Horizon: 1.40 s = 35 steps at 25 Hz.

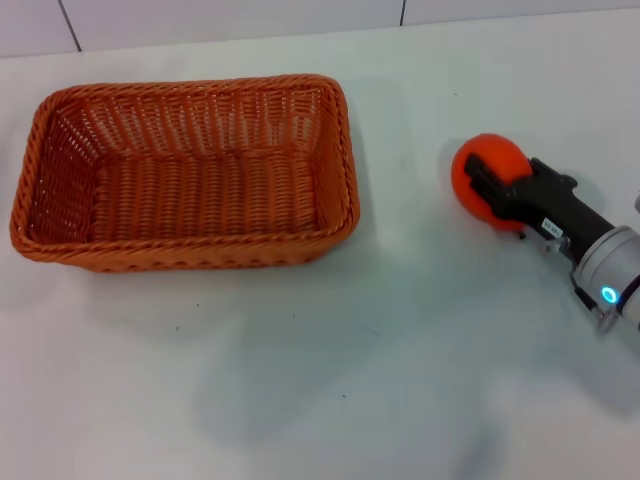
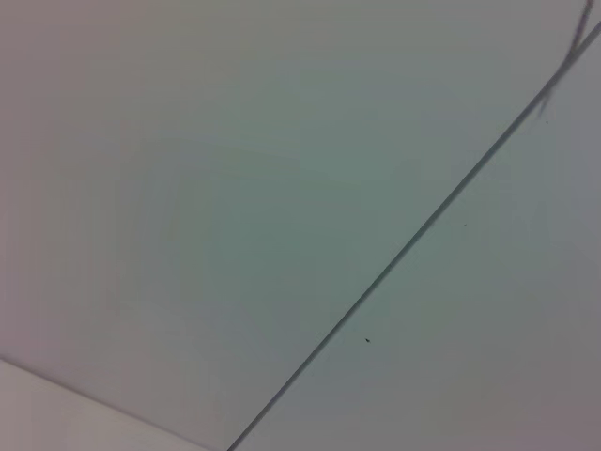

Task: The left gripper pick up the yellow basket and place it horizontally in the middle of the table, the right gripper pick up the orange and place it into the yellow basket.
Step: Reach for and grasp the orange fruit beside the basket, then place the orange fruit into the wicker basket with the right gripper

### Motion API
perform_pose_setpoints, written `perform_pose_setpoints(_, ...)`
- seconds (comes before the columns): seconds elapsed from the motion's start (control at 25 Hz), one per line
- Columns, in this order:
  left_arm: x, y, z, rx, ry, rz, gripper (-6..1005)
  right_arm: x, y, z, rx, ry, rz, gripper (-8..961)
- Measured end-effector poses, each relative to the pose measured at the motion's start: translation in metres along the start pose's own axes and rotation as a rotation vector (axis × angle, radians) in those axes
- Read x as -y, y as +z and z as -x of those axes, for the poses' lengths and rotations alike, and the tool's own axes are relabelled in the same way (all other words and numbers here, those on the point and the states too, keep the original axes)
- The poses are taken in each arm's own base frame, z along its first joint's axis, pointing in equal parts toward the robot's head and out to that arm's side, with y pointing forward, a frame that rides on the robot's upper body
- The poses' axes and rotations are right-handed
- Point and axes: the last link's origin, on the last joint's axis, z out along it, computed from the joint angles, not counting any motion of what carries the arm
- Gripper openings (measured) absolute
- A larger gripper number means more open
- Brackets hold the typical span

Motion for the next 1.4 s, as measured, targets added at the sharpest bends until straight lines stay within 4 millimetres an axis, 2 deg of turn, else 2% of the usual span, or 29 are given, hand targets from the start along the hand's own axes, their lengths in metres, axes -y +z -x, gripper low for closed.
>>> perform_pose_setpoints(0.44,0.000,0.001,0.001,-0.002,-0.001,0.007,883,0.017,0.005,-0.035,-0.195,0.037,-0.115,507)
perform_pose_setpoints(0.6,0.000,0.001,0.003,0.001,-0.005,0.005,883,0.028,0.013,-0.052,-0.254,0.056,-0.181,470)
perform_pose_setpoints(0.84,0.001,0.002,0.004,-0.001,-0.010,0.006,883,0.065,0.037,-0.082,-0.303,0.053,-0.360,398)
perform_pose_setpoints(1.0,-0.001,0.003,0.006,0.000,-0.008,0.010,882,0.088,0.054,-0.093,-0.284,0.039,-0.461,378)
perform_pose_setpoints(1.32,-0.005,0.008,0.005,-0.007,-0.012,0.028,878,0.138,0.083,-0.100,-0.149,-0.032,-0.657,329)
perform_pose_setpoints(1.4,-0.005,0.008,0.004,-0.009,-0.011,0.031,877,0.141,0.084,-0.099,-0.137,-0.036,-0.667,314)
